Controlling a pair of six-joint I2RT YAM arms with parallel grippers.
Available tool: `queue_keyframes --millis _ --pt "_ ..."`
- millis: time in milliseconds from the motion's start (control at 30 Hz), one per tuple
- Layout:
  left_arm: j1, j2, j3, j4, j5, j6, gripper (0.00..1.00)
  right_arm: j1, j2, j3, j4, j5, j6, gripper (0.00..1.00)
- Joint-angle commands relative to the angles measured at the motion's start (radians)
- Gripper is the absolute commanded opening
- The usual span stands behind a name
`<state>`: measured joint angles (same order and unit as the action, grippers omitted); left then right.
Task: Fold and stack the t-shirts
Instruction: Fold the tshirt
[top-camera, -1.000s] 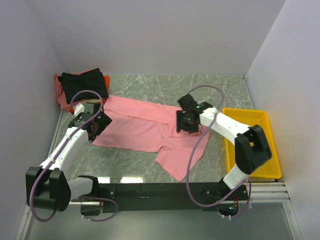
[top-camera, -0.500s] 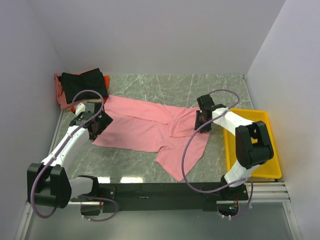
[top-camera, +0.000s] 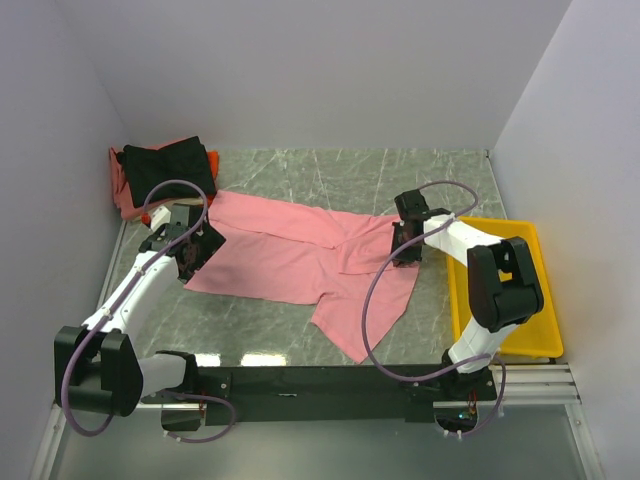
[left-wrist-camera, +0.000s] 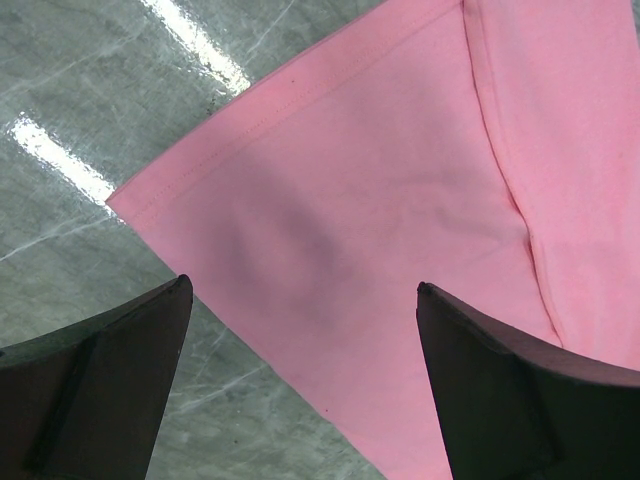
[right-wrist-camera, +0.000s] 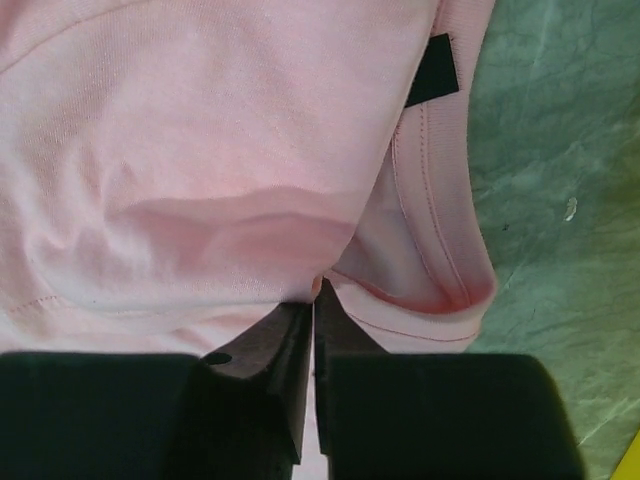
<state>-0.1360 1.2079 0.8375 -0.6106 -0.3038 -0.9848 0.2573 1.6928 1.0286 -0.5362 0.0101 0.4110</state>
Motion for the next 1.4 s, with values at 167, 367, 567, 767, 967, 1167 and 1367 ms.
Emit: queue_keyframes --millis 167,367,567,767,967,1167,1367 --pt "0.004 -0.018 0.018 0.005 -0.008 0.015 0.99 -0.006 -0.036 0.03 -0.024 -0.007 0.026 0.0" --pt "0.004 -0.025 0.018 -0.002 -0.006 0.009 0.99 -0.003 -0.114 0.027 -0.166 -0.051 0.035 0.0" --pt "0.004 -0.008 0.028 0.002 0.011 0.023 0.99 0.01 -0.176 -0.034 -0.226 -0.11 0.061 0.0" --pt "0.006 -0.004 0.035 -0.006 0.011 0.023 0.99 0.016 -0.199 -0.097 -0.231 -0.133 0.101 0.0" --pt "0.006 -0.008 0.038 -0.017 0.014 0.025 0.99 0.02 -0.179 -0.11 -0.208 -0.127 0.123 0.0" --pt "0.006 -0.007 0.044 -0.02 0.014 0.021 0.99 0.033 -0.186 -0.07 -0.252 -0.102 0.112 0.03" --pt "0.006 -0.018 0.049 -0.025 0.006 0.02 0.99 0.045 -0.206 0.011 -0.294 -0.047 0.091 0.69"
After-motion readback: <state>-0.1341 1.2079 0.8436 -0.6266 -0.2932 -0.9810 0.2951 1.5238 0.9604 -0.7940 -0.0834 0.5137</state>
